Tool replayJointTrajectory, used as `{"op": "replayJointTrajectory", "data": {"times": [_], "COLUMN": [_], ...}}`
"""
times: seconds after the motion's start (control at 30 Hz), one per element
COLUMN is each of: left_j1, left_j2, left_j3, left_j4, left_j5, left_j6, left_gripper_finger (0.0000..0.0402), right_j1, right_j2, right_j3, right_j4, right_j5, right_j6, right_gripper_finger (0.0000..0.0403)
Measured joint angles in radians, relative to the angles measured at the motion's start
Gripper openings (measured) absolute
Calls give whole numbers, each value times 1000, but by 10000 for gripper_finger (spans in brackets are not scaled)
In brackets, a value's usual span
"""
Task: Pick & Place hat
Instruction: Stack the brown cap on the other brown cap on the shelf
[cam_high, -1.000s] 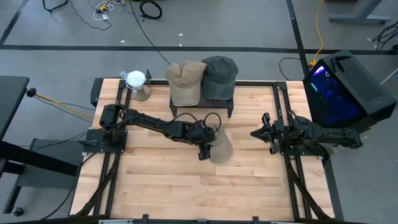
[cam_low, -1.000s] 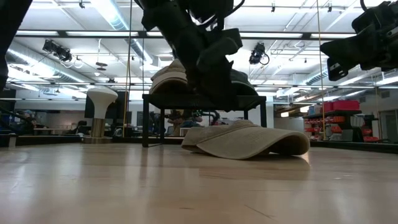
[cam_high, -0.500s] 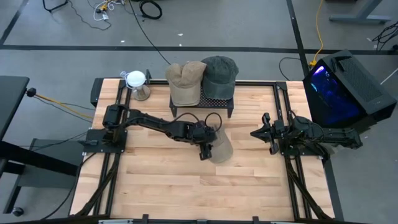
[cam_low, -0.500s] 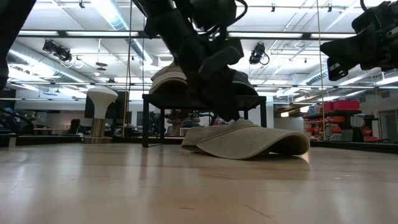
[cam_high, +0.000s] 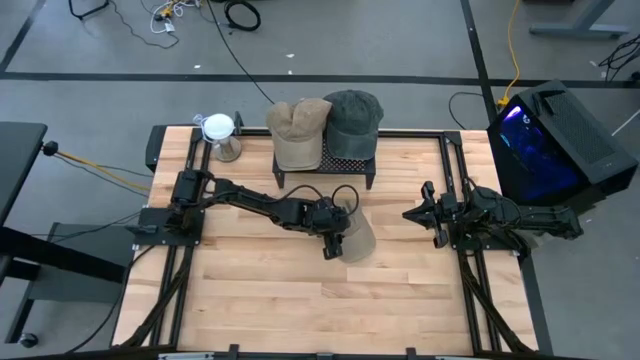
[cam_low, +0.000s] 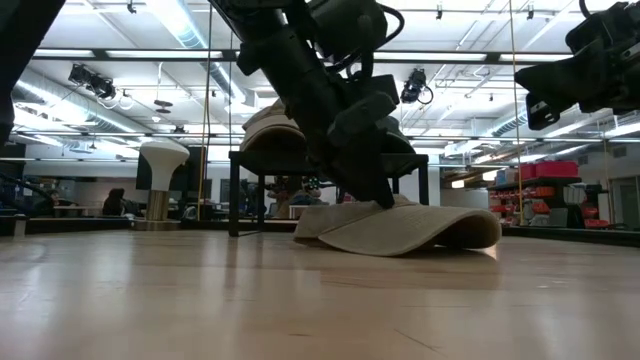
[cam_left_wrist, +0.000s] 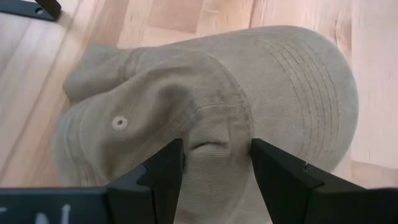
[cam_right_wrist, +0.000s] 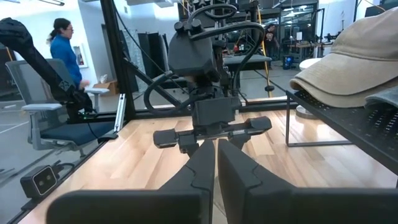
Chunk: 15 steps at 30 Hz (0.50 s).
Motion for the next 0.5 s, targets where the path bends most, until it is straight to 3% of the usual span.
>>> {"op": "replayJointTrajectory", "data": {"times": [0.5], "left_j1": [0], "left_j2": [0], "left_j3": [0], "left_j4": [-2], "left_j5": [0], "left_j6": [-4], "left_gripper_finger": [152], "right_j1": [0], "right_j2": [0], "right_j3": [0], "right_j4": [0], "right_j5": [0], "right_j6": [0], "right_gripper_finger": [25]}}
